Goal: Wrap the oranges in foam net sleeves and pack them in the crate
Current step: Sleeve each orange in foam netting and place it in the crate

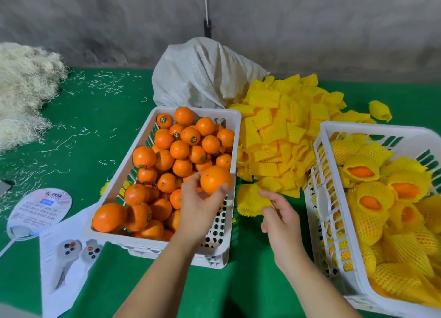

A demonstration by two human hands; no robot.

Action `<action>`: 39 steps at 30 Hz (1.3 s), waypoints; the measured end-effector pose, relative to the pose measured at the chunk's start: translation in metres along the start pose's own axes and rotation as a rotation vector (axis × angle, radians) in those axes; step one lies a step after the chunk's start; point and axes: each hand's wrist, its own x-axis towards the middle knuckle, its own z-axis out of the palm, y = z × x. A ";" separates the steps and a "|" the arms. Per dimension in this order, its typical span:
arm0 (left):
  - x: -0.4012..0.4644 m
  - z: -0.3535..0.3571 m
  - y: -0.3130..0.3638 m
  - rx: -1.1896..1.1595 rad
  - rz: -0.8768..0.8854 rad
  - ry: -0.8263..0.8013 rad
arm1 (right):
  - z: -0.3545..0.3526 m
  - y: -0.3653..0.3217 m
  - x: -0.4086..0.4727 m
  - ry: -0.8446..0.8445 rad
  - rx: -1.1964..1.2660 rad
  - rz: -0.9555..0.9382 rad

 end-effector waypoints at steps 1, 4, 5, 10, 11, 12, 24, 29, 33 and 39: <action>-0.007 0.011 0.003 -0.080 -0.020 -0.026 | 0.001 -0.008 0.001 -0.049 0.037 -0.004; -0.021 0.037 0.006 -0.317 -0.136 -0.165 | 0.004 -0.029 0.007 -0.132 0.163 -0.005; -0.023 0.040 0.005 -0.337 -0.145 -0.183 | 0.005 -0.034 0.009 -0.136 0.198 0.003; -0.026 0.038 -0.006 -0.379 -0.117 -0.162 | 0.007 -0.030 0.005 -0.145 0.287 0.100; -0.026 0.038 -0.005 -0.363 -0.110 -0.154 | 0.008 -0.028 0.002 -0.165 0.330 0.114; -0.027 0.038 -0.004 -0.349 -0.107 -0.146 | 0.009 -0.027 0.000 -0.191 0.365 0.123; -0.024 0.042 -0.010 -0.396 -0.089 -0.220 | 0.011 -0.014 0.000 -0.045 -0.192 -0.067; -0.032 0.035 -0.005 -0.254 -0.053 -0.284 | 0.008 -0.013 0.007 0.146 -0.171 -0.100; -0.037 0.033 -0.003 -0.075 -0.007 -0.409 | 0.006 -0.019 0.019 0.262 -0.125 -0.140; -0.040 0.034 0.002 -0.054 0.039 -0.411 | -0.005 -0.029 0.025 0.086 -0.122 -0.059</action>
